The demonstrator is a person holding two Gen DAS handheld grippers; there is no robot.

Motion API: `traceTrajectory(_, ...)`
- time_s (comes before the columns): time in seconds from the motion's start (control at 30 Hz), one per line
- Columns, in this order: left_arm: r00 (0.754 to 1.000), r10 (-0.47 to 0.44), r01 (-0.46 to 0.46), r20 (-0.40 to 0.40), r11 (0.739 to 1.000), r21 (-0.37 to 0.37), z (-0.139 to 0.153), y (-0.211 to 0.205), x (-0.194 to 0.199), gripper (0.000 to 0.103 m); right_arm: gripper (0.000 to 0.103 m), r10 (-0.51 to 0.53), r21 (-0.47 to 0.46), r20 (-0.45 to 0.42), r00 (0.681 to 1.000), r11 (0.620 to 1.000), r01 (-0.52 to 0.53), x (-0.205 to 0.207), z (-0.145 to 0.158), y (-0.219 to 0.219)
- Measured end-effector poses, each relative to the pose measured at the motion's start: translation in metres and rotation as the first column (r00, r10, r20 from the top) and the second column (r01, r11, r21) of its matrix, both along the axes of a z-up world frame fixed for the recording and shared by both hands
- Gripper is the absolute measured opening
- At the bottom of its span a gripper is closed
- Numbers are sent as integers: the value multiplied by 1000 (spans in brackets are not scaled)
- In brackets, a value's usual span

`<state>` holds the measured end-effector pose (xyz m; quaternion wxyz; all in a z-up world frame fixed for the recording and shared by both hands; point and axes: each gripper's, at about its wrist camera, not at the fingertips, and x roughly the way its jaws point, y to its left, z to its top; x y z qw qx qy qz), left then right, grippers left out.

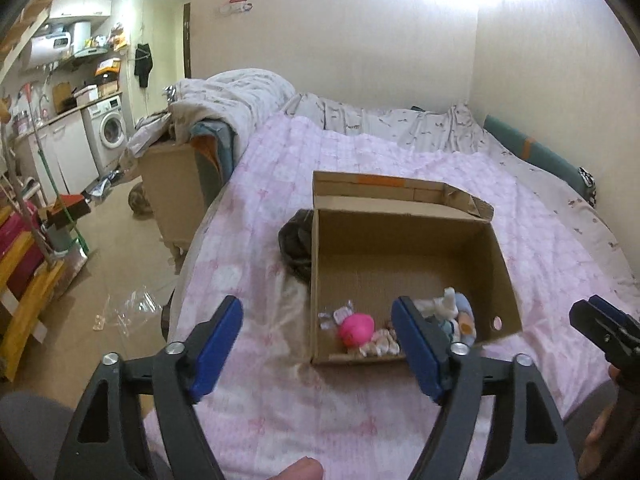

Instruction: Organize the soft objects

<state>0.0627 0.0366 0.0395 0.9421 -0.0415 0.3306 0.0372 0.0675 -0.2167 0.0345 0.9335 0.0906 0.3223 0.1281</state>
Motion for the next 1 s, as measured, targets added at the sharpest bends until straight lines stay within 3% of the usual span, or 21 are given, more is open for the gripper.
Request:
traceTrajectory(0.1, 999, 36, -37, 21, 999, 25, -1, 1, -16, 101, 103, 10, -20, 14, 1000, 1000, -10, -14, -2, 6)
traceTrajectory(0.27, 1000, 23, -23, 21, 1000, 3, -10, 0, -22, 102, 103, 32, -50, 14, 999, 998, -31, -25, -11, 16)
traceTrajectory(0.37, 1000, 11, -12, 8, 999, 41, -18, -6, -18, 102, 103, 34, -76, 3, 999, 997, -33, -29, -20, 20)
traceTrajectory(0.57, 998, -15, 15, -58, 1000, -6, -35, -7, -5, 102, 103, -7, -43, -42, 999, 999, 5, -19, -33, 17)
traceTrajectory(1.0, 998, -51, 53, -42, 998, 29, -37, -18, -9, 102, 103, -15, -71, -64, 998, 997, 11, -14, -40, 20)
